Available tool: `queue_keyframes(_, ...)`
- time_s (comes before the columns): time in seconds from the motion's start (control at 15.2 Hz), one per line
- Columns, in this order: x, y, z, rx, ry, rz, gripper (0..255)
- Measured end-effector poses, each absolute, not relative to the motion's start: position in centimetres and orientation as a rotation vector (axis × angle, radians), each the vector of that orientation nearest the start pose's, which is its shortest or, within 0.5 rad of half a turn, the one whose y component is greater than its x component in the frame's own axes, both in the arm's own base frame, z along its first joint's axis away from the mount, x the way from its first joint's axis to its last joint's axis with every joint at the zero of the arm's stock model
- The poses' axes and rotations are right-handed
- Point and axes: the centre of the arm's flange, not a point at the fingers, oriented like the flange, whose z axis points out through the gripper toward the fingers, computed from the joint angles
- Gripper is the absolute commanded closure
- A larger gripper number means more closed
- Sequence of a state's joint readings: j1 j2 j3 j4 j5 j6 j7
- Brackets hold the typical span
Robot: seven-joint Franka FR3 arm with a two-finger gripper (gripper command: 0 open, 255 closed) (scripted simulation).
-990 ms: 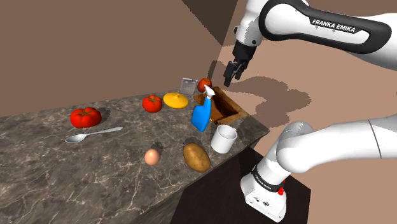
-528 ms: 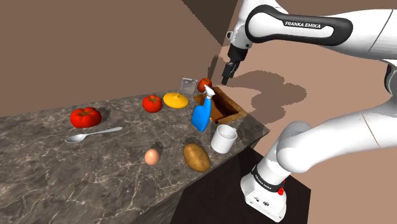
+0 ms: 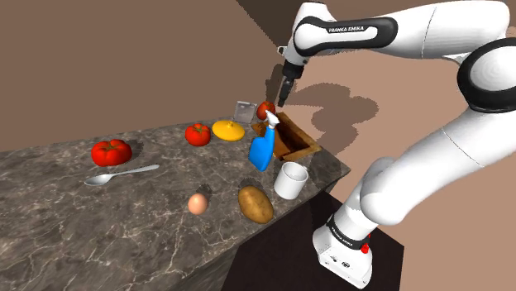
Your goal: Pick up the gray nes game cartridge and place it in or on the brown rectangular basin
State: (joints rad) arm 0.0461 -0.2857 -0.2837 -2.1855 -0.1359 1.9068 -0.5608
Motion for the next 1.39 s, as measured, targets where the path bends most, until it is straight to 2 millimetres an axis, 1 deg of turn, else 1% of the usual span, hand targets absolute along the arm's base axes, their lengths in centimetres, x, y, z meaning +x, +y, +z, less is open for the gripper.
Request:
queue_keyframes(0.33,50.5,-16.1,47.6,-3.065,-0.786,0.046,0)
queue_keyframes(0.4,52.0,-16.7,46.9,-3.051,-0.823,0.047,0)
queue_keyframes(0.66,56.2,-18.8,44.3,-2.990,-0.967,0.059,0)
queue_keyframes(0.79,58.7,-19.7,43.3,-2.957,-1.039,0.064,0)
queue_keyframes(0.99,62.1,-20.8,41.4,-2.903,-1.142,0.072,0)
queue_keyframes(1.19,65.9,-21.8,39.5,-2.846,-1.244,0.079,0)
queue_keyframes(1.25,66.8,-21.7,39.0,-2.831,-1.269,0.081,0)
queue_keyframes(1.32,67.2,-21.6,38.4,-2.822,-1.283,0.082,0)
queue_keyframes(1.39,67.3,-21.6,38.2,-2.820,-1.290,0.077,0)
